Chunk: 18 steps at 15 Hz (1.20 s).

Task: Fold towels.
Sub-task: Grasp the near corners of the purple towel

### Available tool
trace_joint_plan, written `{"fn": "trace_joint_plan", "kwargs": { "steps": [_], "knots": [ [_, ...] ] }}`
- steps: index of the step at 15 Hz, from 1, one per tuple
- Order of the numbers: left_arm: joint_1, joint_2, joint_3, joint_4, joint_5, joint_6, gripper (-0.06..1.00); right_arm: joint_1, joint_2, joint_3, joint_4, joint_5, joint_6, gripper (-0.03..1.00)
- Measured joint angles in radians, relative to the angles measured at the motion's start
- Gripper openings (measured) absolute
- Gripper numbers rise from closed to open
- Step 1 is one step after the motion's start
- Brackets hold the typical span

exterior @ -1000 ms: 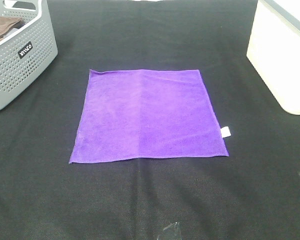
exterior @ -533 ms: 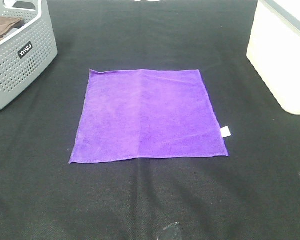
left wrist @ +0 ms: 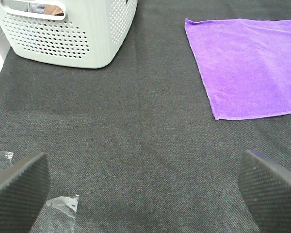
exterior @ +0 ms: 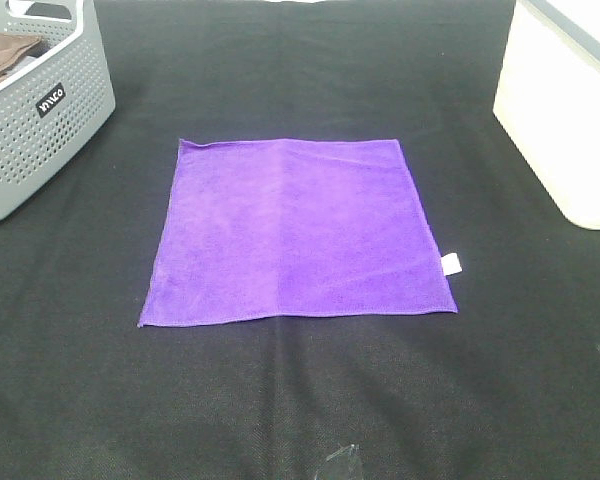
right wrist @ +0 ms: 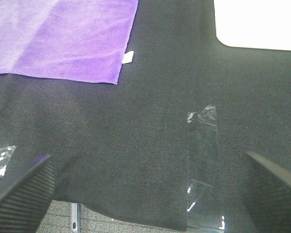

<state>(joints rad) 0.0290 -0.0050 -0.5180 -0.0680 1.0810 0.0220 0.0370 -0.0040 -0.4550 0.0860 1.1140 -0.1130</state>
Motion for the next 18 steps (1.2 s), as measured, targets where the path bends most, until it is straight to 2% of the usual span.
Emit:
{"fn": "trace_joint_plan", "kwargs": {
  "steps": [12, 15, 16, 18],
  "knots": [
    [0.000, 0.018, -0.010, -0.003, 0.017, -0.010, 0.99, 0.000, 0.014, -0.011, 0.011, 0.009, 0.003, 0.96],
    [0.000, 0.339, -0.195, 0.003, 0.125, -0.065, 0.99, 0.000, 0.336, -0.166, 0.025, 0.100, 0.083, 0.96],
    [0.000, 0.414, -0.238, 0.012, 0.132, -0.081, 0.99, 0.000, 0.416, -0.203, 0.025, 0.106, 0.093, 0.96],
    [0.000, 0.677, -0.368, 0.068, 0.132, -0.106, 0.99, 0.000, 0.740, -0.330, 0.029, 0.098, 0.103, 0.96]
  ]
}}
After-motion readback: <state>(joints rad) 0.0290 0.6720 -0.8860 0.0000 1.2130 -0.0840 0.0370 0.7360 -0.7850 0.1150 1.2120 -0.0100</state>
